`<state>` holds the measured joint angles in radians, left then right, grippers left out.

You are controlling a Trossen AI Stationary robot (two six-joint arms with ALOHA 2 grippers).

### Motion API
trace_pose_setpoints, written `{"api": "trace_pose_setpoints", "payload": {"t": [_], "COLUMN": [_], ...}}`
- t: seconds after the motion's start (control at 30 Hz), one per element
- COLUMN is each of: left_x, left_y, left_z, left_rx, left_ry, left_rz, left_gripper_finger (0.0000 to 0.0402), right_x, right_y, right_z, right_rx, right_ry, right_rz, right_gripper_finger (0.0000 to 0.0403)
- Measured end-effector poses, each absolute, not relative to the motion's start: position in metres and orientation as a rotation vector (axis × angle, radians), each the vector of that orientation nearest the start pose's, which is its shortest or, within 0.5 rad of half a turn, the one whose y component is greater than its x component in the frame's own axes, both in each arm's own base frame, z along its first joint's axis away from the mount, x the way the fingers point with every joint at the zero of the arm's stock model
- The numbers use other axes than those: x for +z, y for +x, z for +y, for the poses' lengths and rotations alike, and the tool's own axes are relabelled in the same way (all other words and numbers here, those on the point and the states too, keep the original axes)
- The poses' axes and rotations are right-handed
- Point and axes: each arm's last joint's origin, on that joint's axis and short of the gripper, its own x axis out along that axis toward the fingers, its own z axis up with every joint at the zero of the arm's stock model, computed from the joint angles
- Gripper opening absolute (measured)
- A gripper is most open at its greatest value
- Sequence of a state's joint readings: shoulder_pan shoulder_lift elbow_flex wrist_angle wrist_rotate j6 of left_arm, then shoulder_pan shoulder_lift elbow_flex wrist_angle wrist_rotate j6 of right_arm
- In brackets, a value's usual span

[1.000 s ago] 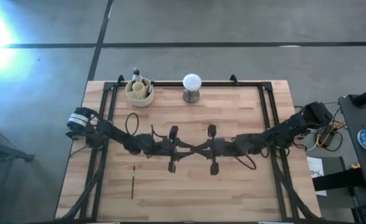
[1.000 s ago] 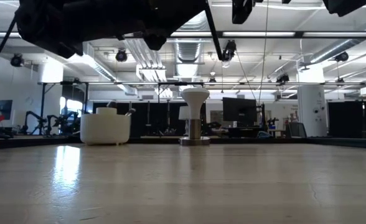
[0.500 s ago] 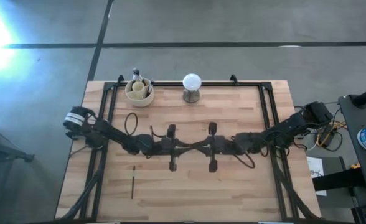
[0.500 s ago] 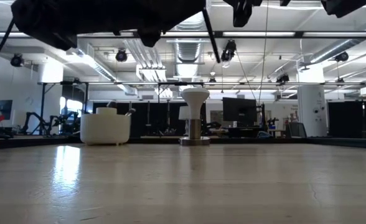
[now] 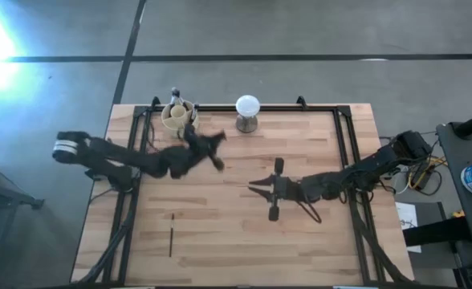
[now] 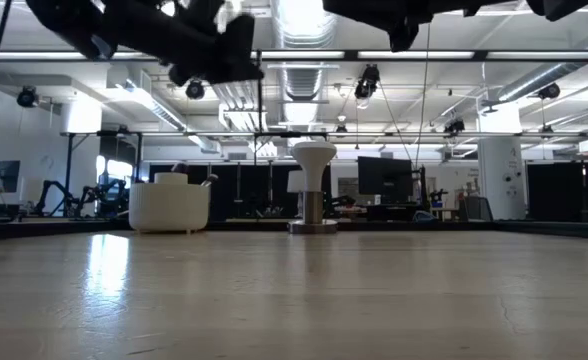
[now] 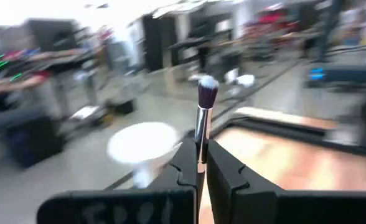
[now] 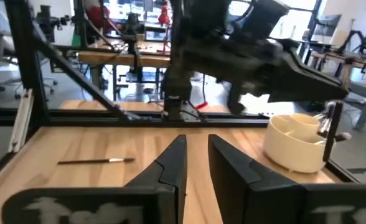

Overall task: Put items in baskets/containers
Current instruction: Put the eyeshadow brush into the organizer

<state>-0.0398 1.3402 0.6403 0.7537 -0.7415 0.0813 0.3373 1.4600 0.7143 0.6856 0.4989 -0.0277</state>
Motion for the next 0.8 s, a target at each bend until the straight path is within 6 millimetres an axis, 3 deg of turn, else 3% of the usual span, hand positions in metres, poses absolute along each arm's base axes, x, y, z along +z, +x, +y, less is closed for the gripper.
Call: {"api": "trace_pose_setpoints", "payload": {"t": [0.27,0.43,0.63,0.8], "left_x": [0.26,0.254,0.244,0.236], "left_y": [0.242,0.223,0.201,0.195], "left_z": [0.101,0.148,0.184,0.196], "left_rx": [1.043,1.119,1.23,1.239], "left_ry": [0.026,-0.029,-0.05,-0.081], "left_rz": [0.042,0.037,0.079,0.11], "left_gripper_finger": [0.0009,0.0009,0.0009,0.0009], "right_x": [0.24,0.239,0.24,0.241], "right_y": [0.29,0.29,0.29,0.29], "right_z": [0.088,0.088,0.088,0.088], "right_rx": [-0.154,-0.157,-0.158,-0.159], "right_ry": [-0.063,-0.06,-0.059,-0.079], "right_rz": [0.068,0.071,0.068,0.06], "right_gripper_finger": [0.0032,0.002,0.0017,0.0018]}}
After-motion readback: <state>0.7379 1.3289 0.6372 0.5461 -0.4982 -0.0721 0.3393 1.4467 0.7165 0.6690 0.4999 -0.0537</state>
